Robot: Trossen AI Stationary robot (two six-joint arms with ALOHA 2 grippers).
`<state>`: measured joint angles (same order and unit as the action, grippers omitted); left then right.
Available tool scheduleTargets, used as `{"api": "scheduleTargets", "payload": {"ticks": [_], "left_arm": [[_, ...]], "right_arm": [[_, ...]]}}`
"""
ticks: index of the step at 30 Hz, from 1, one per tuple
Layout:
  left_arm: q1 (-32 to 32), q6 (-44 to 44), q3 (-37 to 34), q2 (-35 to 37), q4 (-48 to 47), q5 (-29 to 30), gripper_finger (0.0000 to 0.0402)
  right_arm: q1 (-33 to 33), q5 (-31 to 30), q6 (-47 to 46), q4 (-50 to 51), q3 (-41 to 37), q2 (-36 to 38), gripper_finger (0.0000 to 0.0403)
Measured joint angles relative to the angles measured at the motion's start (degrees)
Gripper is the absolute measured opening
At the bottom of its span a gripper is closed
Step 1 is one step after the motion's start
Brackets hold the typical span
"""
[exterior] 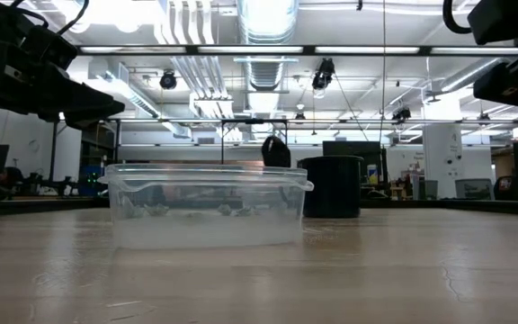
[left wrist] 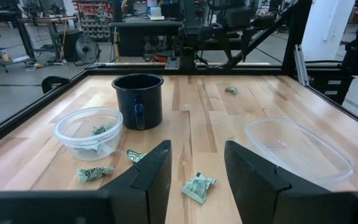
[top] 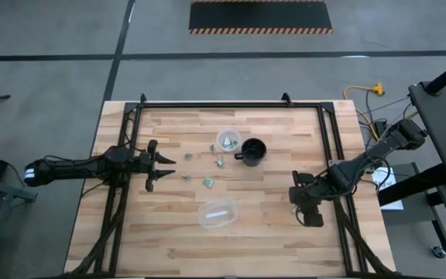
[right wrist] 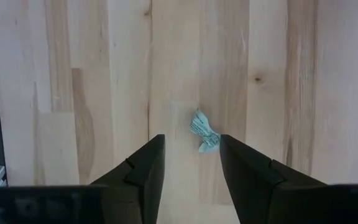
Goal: Pick and place Stevia / Truvia into bins
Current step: Put the stevia packet into the top transparent container
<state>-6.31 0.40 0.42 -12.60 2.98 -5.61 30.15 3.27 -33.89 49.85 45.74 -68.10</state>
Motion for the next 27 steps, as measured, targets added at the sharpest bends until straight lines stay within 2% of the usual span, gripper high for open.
{"api": "scheduleTargets", "payload": {"ticks": [12, 17, 27], "left_arm": [[0.0, 0.0, 0.0, 0.0, 0.0, 0.0, 0.0132], [0.0, 0.0, 0.0, 0.0, 0.0, 0.0, 0.0132], [0.0, 0.0, 0.0, 0.0, 0.0, 0.0, 0.0132]], "right_arm": [[0.0, -0.2, -0.2, -4.6, 0.0, -0.3, 0.0139], [0.0, 5.5, -3.6, -4.3, 0.0, -0.3, 0.0145], [-0.1, 5.7, -0.7, -4.3, 0.0, -0.3, 0.0138]]}}
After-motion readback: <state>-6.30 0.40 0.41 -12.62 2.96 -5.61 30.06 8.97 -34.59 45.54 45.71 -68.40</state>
